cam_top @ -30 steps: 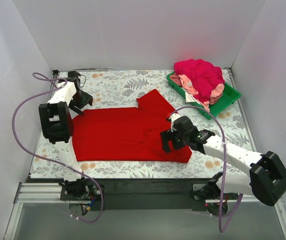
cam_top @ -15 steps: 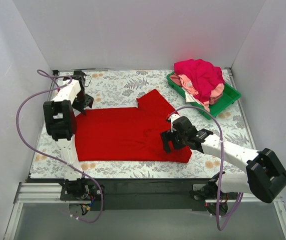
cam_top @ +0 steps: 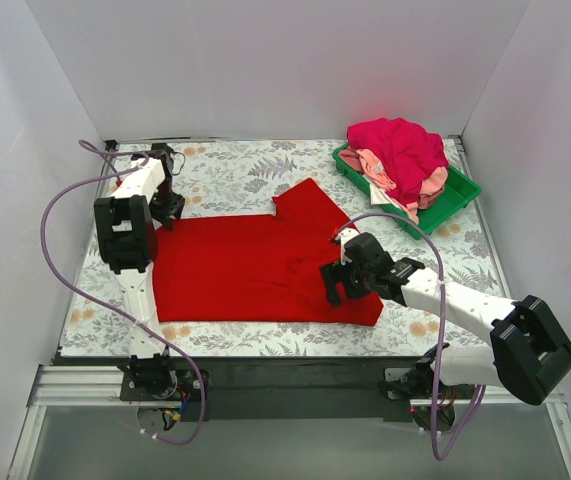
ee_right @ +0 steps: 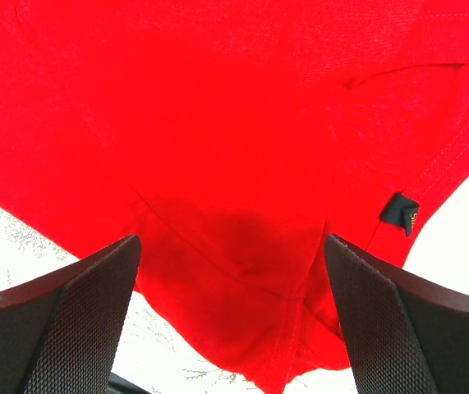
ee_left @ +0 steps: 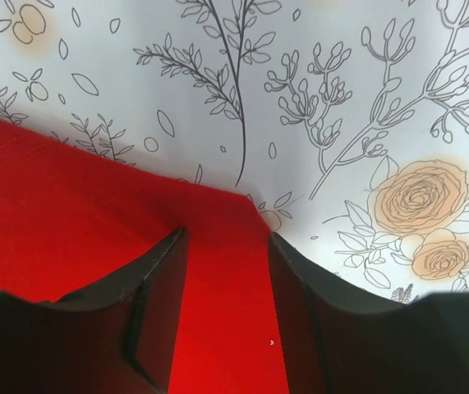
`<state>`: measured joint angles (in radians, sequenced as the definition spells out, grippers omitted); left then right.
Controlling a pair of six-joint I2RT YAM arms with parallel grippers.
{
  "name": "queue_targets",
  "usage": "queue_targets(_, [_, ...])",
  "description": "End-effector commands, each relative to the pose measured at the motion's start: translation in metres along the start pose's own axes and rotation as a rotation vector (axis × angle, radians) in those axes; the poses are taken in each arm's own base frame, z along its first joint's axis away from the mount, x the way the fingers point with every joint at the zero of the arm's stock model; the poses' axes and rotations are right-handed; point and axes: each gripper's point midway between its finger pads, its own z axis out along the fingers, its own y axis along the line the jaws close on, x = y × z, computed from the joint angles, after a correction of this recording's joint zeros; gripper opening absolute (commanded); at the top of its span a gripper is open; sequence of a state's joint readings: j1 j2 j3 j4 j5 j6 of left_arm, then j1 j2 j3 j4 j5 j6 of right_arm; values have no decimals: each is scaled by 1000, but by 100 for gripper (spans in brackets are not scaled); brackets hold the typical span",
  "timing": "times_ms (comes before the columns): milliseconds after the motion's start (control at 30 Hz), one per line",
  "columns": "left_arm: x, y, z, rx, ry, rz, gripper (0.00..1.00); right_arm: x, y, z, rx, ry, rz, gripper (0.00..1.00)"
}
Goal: Fold and stack the t-shirts
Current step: Fold the tshirt
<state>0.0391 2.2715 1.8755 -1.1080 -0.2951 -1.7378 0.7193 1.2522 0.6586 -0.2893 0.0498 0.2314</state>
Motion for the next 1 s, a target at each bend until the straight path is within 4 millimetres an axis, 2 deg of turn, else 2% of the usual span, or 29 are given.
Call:
queue_targets(0, [-6, -1, 1, -19, -23, -23, 41, -18, 2, -3, -4, -39, -9, 98])
queue_targets(100, [-2, 2, 6, -32, -14, -12, 41, -18, 2, -4, -6, -44, -8, 98])
queue_targets(233, [1, 10, 7, -54, -8, -22, 35, -21, 2, -5, -4, -52, -9, 98])
queue_targets(333, [6, 18, 10, -65, -2, -21, 26, -25, 3, -6, -6, -61, -6, 98])
queue_targets(433, [10, 22, 11, -79, 8, -16, 10, -38, 3, -11, 4, -96, -7, 98])
queue_targets(467, [11, 21, 12, -74, 14, -9, 0, -43, 2, -12, 15, -110, -10, 98])
queue_targets(500, [12, 22, 12, -73, 17, -3, 0, -50, 1, -14, 24, -126, -8, 98])
queue_targets(600, [13, 19, 10, -35, 15, 12, 0, -86, -3, -25, 70, -209, -9, 98])
queue_targets(633, [17, 23, 13, -35, 24, 19, 0, -107, -1, -30, 82, -248, -6, 98])
queue_targets(700, [17, 21, 5, 11, 26, 29, 0, -128, -7, -30, 119, -278, -3, 98])
queue_targets(733, [16, 17, 5, 38, 18, 30, 0, -134, -9, -23, 131, -266, -10, 98])
queue_targets(767, [20, 21, 6, 38, 20, 35, 0, -158, -12, -27, 149, -307, -6, 98])
queue_targets(800, [18, 20, -1, 63, 12, 40, 0, -170, -14, -26, 159, -316, -4, 98])
queue_targets(833, [18, 16, -3, 90, 11, 40, 0, -179, -17, -22, 170, -319, -5, 98])
queue_targets(867, [20, 18, -3, 91, 13, 42, 0, -201, -24, -15, 207, -332, 5, 98])
queue_targets(900, [18, 17, -7, 104, 4, 42, 0, -211, -29, -10, 227, -337, 13, 98])
queue_targets(933, [17, 17, -7, 109, 1, 42, 0, -211, -34, 14, 242, -294, 15, 98])
queue_targets(967, [17, 15, -10, 118, 0, 41, 0, -223, -40, 21, 247, -300, 30, 98])
